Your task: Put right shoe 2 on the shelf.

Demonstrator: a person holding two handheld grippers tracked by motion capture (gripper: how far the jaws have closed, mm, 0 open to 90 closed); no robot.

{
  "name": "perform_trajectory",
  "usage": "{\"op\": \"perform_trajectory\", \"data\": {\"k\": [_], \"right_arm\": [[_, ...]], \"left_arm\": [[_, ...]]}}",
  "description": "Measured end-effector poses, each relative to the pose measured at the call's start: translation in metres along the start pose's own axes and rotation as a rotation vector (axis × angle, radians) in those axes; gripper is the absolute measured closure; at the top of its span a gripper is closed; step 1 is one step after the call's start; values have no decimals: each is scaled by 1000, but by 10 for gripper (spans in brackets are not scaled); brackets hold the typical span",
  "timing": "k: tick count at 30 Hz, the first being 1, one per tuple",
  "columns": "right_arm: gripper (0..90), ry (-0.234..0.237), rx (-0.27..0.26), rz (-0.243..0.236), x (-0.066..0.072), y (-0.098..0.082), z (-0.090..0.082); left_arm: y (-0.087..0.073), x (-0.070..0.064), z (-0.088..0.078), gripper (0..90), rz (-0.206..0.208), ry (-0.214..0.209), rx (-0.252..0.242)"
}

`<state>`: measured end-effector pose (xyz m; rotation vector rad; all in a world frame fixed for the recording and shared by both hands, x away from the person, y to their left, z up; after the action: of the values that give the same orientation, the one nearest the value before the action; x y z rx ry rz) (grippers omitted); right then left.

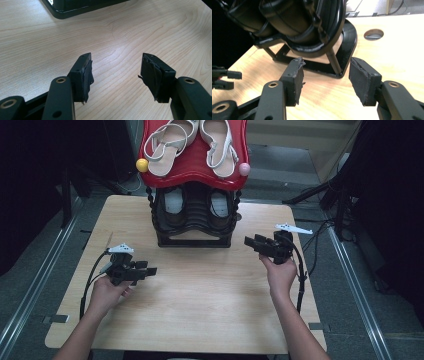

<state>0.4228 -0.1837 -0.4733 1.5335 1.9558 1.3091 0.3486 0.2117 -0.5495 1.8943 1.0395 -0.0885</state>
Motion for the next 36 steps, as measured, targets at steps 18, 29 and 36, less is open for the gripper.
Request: {"op": "perform_trajectory", "data": {"k": [18, 29, 36], "right_arm": [[477, 9, 57, 1, -5, -54, 8], [481, 26, 91, 8, -3, -72, 14], [481, 31, 119, -21, 3, -78, 19]], "left_arm": [[0, 1, 0, 428, -3, 4, -1], [1, 1, 1, 409, 3, 5, 0], [0, 0, 3, 374, -1, 2, 3]]}}
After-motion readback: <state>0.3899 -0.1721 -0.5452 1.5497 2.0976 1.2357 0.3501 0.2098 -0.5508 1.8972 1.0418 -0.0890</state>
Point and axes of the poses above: each handheld gripper's, and its own axes: z roughly forward along the jaws, y roughly out of its top, x roughly to its left, the point moved 6 cm from there along z, roughly forward along the jaws, and after that the axes turned 13 degrees about -y, right-handed, at the moved point
